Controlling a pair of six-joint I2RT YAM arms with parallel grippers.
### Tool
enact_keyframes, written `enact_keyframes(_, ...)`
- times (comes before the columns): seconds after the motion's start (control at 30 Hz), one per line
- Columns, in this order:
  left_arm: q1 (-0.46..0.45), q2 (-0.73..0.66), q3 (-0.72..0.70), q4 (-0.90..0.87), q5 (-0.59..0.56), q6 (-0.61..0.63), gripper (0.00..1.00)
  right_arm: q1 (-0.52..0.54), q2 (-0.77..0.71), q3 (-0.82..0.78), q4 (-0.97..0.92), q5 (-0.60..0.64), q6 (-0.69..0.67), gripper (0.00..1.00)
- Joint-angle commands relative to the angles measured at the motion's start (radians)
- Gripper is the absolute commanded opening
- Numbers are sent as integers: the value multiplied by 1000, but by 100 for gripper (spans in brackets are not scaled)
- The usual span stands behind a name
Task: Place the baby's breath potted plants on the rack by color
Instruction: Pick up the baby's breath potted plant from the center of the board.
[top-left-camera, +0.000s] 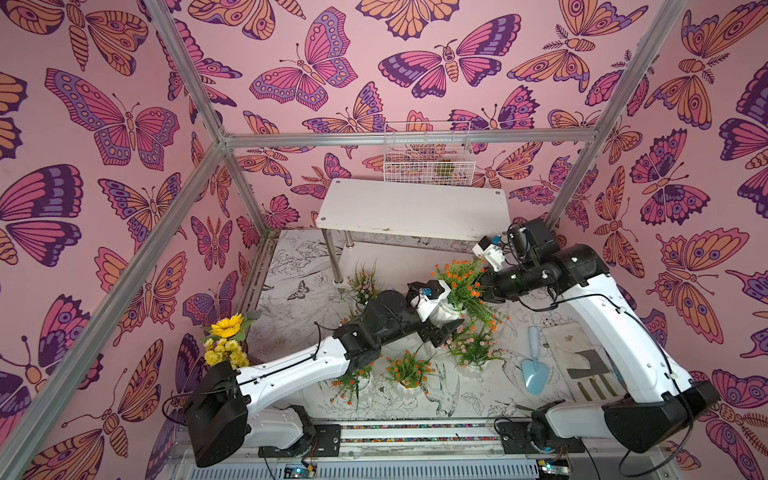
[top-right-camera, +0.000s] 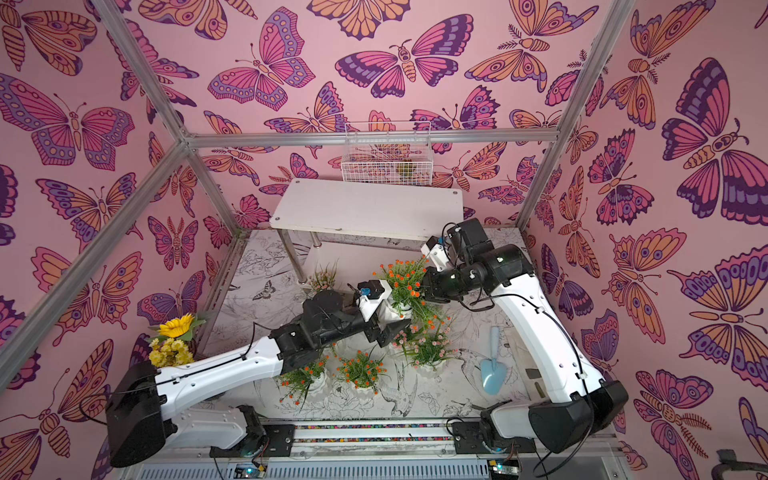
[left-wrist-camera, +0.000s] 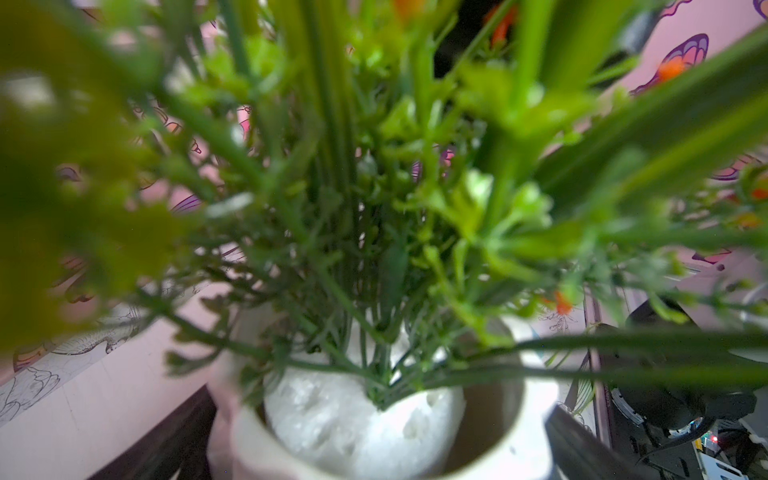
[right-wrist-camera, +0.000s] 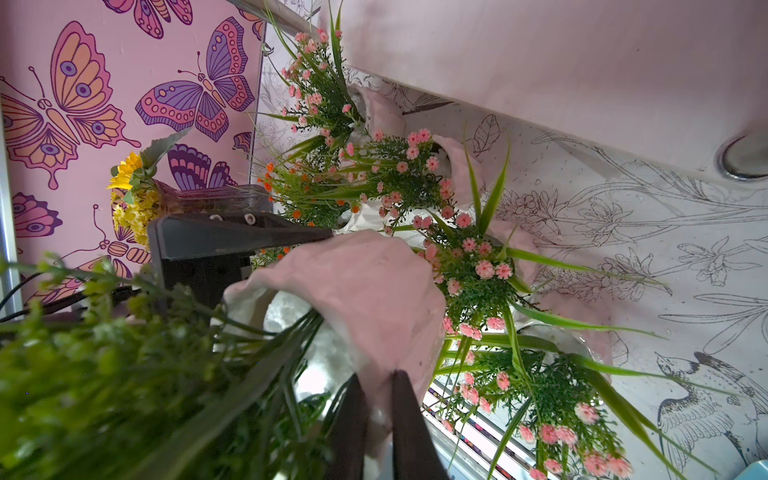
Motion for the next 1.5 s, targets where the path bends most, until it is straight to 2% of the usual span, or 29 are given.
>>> enact_keyframes(0.0,-7,23,18,52,-17,-8,100,17,-27,-2,30,-126,15,0)
enact_keyframes(0.6,-8,61,48,47,-70,-24,100,41,-59,-28,53,-140,33,0)
enact_keyframes(0.63,-8,62,48,47,-73,-24,98,41,-61,-29,53,-139,33,0)
enact_keyframes(0.73,-7,64,49,47,-69,-19,82,40,-63,-31,49,-134,29,0)
enact_keyframes(0.8,-8,63,47,47,-71,-19,64,40,-65,-33,50,-134,27,0)
enact_keyframes(0.83,-8,62,46,48,-72,-19,61,40,-65,-34,50,-132,26,0)
enact_keyframes(0.9,-7,57,42,53,-73,-19,59,41,-65,-34,48,-124,21,0)
enact_keyframes(1.07,-8,31,28,56,-95,-12,54,37,-70,-34,48,-97,13,16)
enact_keyframes(1.17,-8,12,22,54,-102,-9,51,35,-70,-37,54,-93,12,21)
enact_keyframes(1.47,-6,-15,18,20,-134,-12,48,8,-77,-32,64,-83,19,25)
